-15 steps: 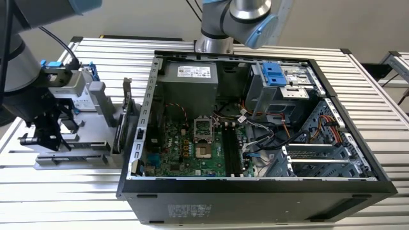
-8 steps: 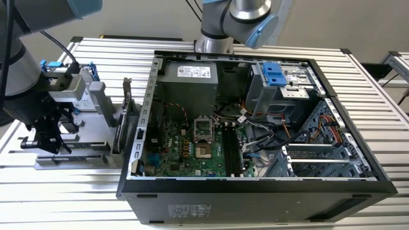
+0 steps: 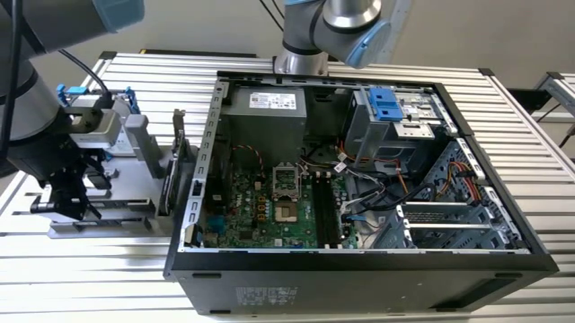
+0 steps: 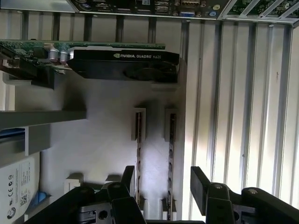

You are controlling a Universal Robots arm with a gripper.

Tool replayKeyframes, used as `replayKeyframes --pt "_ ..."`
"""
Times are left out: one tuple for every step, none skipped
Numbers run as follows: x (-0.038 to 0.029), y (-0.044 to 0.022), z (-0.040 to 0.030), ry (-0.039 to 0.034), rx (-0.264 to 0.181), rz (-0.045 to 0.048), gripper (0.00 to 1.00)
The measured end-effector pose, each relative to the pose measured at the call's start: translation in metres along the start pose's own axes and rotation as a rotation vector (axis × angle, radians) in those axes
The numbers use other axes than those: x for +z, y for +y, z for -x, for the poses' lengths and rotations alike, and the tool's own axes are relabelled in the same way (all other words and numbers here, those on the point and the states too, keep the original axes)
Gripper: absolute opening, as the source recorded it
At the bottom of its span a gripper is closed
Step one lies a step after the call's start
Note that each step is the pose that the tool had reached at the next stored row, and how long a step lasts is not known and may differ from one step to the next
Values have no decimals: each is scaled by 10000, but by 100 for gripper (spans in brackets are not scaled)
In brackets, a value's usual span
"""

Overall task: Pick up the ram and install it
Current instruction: 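Pick up the ram and move it above insertion slot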

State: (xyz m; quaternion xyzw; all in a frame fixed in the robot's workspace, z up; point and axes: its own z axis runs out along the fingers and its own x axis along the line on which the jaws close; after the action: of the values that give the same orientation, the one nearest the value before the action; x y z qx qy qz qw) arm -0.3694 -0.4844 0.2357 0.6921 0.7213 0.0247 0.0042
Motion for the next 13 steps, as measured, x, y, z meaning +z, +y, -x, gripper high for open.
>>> replayKeyframes --pt "7 0 0 -2 0 0 100" --pt "14 0 1 -5 0 -1 100" --pt "21 0 1 -6 -1 0 100" --pt "28 -1 1 -7 -1 0 100" --pt "34 -1 1 -8 -1 -1 100" --pt "36 -2 1 -9 0 -2 100" --pt "36 -2 1 -10 0 -3 100" --pt "36 -2 1 -10 0 -3 100" --pt "37 -2 1 -9 0 -2 100" --pt "39 -2 1 -8 0 -1 100" --pt "41 -2 1 -8 0 0 100" --pt "45 -2 1 -7 0 1 100" --pt "50 -2 1 -6 0 2 100"
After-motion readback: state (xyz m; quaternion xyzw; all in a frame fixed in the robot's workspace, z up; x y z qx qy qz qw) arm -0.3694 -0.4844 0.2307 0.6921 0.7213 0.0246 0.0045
